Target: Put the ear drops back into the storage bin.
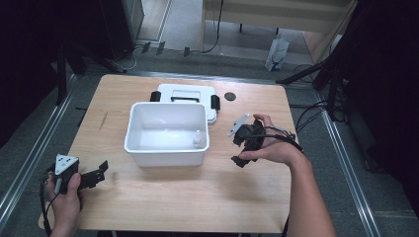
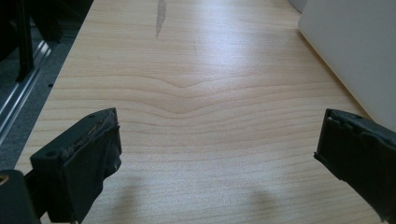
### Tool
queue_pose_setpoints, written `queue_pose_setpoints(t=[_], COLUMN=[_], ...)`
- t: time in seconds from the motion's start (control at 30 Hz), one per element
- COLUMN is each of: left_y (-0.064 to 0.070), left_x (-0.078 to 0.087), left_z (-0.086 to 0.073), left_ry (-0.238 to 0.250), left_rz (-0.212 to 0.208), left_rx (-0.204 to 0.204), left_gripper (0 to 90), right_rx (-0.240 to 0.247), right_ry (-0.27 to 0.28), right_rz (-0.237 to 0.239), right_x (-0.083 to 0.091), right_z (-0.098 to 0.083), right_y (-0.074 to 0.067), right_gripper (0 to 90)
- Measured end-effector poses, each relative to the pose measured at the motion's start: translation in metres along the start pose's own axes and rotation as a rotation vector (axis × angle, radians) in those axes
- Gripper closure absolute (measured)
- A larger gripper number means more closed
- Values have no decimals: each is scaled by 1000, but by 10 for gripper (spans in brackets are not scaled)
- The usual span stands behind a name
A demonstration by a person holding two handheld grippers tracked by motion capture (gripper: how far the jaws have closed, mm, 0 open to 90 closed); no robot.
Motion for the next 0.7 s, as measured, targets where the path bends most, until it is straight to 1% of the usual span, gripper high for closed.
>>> queue_pose_setpoints(t=[0.03, 0.07, 0.17, 0.2, 0.23, 0.3, 0.43, 0.5, 0.53, 0.57, 0.6, 0.7], left_y=[0, 0, 0, 0, 0, 0, 0, 0, 0, 0, 0, 0], left_x=[0, 0, 0, 0, 0, 0, 0, 0, 0, 0, 0, 0], left_z=[0, 0, 0, 0, 0, 0, 0, 0, 0, 0, 0, 0], left_ry=[0, 0, 0, 1, -1, -1, -1, 1, -1, -1, -1, -1], left_rz=[-1, 0, 0, 0, 0, 1, 0, 0, 0, 0, 0, 1], left_rx=[0, 0, -1, 0, -1, -1, 0, 0, -1, 0, 0, -1], left_gripper=[7, 7, 7, 7, 7, 7, 7, 7, 7, 7, 7, 7], right_rx=[-15, -15, -33, -42, -62, -70, -106, -126, -140, -163, -163, -192], right_ry=[-1, -1, 10, 16, 32, 38, 60, 75, 81, 91, 91, 108], right_rz=[-3, -3, -8, -10, -11, -12, -14, -24, -26, -28, -28, -32], right_x=[-3, -3, -6, -7, -8, -8, -11, -13, -14, -16, -16, -18], right_z=[-8, -8, -20, -24, -33, -36, -53, -61, -67, -77, -77, -89], right_y=[-2, -2, -4, -5, -7, -8, -11, -14, -15, -17, -17, -19], right_gripper=[0, 0, 0, 0, 0, 0, 0, 0, 0, 0, 0, 0])
Point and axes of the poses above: each handheld gripper's, and its own axes: x roughly backward along the jaws, z roughly out of its top, y roughly to its right, the point moved 1 cm from there along -x, roughly forward along the jaws, and after that the axes turned 3 degrees about z, right-handed, at the moved point
